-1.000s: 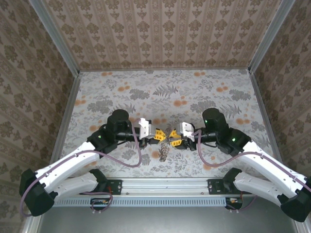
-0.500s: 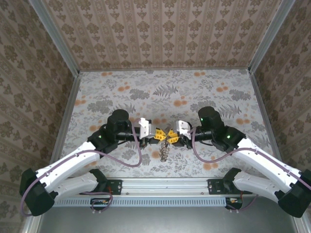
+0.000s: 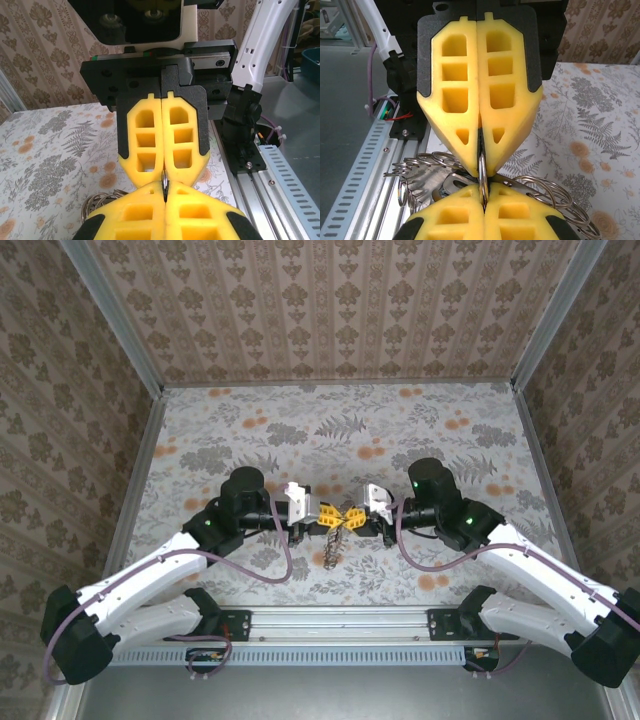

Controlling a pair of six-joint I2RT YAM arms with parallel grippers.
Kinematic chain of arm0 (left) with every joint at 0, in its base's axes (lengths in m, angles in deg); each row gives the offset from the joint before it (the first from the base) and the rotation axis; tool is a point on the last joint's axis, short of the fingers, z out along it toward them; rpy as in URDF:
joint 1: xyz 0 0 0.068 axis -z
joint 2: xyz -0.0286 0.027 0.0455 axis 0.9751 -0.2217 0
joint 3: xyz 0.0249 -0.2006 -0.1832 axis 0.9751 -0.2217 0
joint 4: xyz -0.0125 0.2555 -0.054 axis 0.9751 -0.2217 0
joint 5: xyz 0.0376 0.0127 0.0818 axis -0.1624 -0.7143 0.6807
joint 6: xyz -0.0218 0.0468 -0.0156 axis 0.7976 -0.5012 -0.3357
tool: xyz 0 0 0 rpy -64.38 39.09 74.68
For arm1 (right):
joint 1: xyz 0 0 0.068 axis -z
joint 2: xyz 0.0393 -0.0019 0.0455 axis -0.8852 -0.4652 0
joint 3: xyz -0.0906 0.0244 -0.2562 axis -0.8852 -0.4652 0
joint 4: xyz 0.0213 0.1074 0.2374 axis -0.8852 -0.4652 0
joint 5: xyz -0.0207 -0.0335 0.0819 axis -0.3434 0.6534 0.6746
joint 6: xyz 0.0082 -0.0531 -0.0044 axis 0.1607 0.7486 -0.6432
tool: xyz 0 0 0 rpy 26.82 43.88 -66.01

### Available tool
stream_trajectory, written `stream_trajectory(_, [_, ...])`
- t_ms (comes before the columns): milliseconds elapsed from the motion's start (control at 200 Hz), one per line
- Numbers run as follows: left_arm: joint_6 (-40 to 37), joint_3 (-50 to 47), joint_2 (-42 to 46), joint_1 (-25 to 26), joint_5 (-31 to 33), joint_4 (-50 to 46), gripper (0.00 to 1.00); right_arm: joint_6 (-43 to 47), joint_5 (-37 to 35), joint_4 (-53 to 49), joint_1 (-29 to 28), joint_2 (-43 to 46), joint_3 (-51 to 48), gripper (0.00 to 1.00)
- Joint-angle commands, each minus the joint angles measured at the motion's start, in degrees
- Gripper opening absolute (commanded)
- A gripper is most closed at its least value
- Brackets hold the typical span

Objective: Put the keys on the keyring

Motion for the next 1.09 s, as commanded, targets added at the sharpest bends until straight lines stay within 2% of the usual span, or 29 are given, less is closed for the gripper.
stream_trajectory(0, [-2.81, 1.49, 0.92, 0.32, 3.29, -6.44, 0.07, 1.82, -0.47, -1.11, -0.24, 0.39, 1.43, 0.0])
stream_trajectory(90, [-6.75, 3.43, 1.59, 0.33, 6.71, -15.48, 0.12, 4.36, -3.04, -6.13, -0.49, 0.24, 3.14, 0.0])
stream_trajectory(125, [-7.54, 3.89, 1.7, 0.35, 8.94, -17.71, 0.2, 5.0, -4.24, -8.09, -0.67, 0.01, 3.9, 0.0])
stream_trajectory(160, [-7.85, 4.25, 1.72, 0.3, 9.68, -19.32, 0.23, 5.98, -5.43, -10.19, -1.0, -0.49, 4.85, 0.0])
stream_trajectory(365, [-6.67, 4.79, 1.24, 0.62, 9.11, -19.73, 0.28, 9.44, -11.09, -16.94, -4.25, -4.35, 7.88, 0.0])
stream_trajectory(665, [-5.45, 6.51, -0.09, 1.5, 5.54, -18.57, 0.29, 8.21, -11.57, -15.59, -6.17, -6.46, 8.5, 0.0])
stream_trajectory(1090, [-5.36, 7.69, -3.33, 2.53, 5.82, -20.37, 0.27, 7.24, -10.12, -13.34, -6.19, -5.76, 8.19, 0.0])
